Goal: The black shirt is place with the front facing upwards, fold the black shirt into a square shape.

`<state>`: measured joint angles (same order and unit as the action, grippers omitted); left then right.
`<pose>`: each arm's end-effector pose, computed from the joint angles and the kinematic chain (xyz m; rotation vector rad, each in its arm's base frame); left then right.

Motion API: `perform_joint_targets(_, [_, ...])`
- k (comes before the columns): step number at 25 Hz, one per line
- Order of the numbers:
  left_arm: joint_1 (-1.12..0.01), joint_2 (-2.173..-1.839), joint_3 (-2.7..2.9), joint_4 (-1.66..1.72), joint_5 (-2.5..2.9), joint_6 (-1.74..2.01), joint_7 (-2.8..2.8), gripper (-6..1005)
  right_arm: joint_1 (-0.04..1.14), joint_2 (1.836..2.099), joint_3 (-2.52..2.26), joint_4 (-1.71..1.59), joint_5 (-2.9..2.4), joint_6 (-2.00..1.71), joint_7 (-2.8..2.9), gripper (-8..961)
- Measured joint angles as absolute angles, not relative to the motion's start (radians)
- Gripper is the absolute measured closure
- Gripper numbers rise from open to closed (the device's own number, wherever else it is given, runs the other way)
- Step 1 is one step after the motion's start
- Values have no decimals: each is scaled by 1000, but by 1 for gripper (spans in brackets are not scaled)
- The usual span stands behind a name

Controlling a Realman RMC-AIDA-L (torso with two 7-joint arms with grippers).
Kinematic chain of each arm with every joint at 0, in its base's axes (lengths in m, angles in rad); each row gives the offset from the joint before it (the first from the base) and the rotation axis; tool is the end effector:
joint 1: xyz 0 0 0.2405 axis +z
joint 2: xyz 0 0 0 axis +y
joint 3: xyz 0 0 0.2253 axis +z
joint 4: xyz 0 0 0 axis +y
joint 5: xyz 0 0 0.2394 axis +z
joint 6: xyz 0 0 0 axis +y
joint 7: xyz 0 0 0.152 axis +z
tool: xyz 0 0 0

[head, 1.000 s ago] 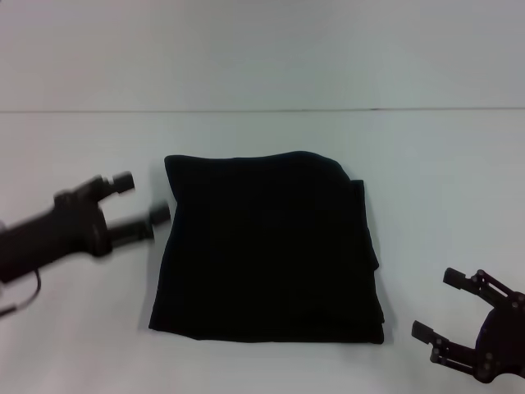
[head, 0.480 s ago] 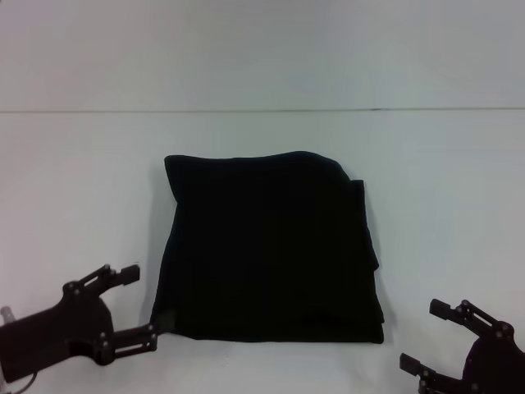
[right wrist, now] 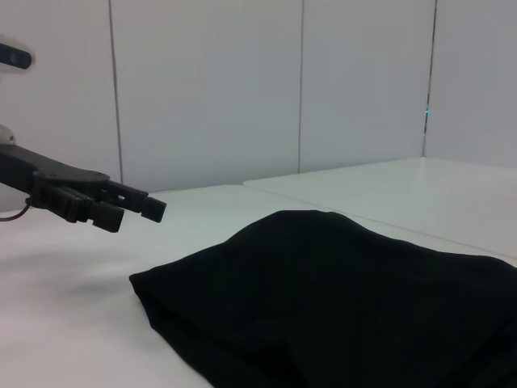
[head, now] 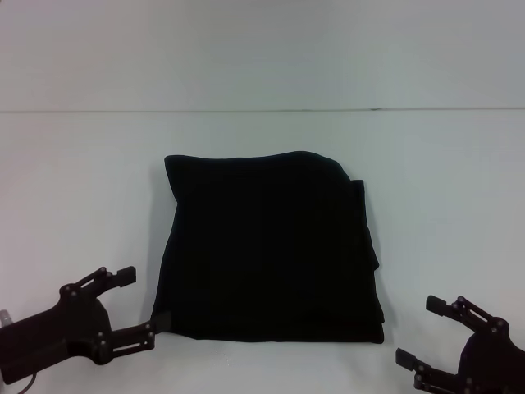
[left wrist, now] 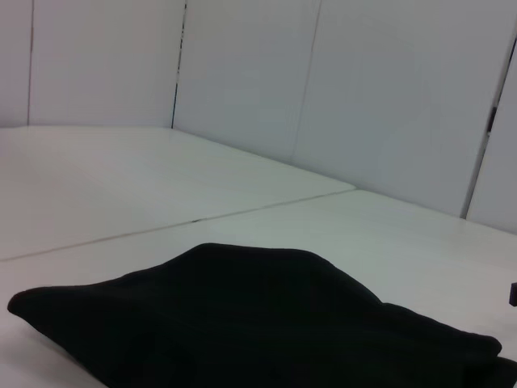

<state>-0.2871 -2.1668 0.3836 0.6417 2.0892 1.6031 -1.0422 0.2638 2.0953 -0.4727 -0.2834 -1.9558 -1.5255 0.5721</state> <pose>-0.3339 0.2574 0.0039 -2.4573 -0.6444 -0.7090 0.3399 0.2283 -0.0433 -2.4513 0.3732 0.7059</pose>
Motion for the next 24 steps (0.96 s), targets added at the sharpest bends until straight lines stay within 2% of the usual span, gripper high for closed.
perform_joint_targets(24, [-297, -2168, 370, 618, 2065, 1612, -1044, 42, 261, 2095, -471, -284, -1953, -1533, 571, 29])
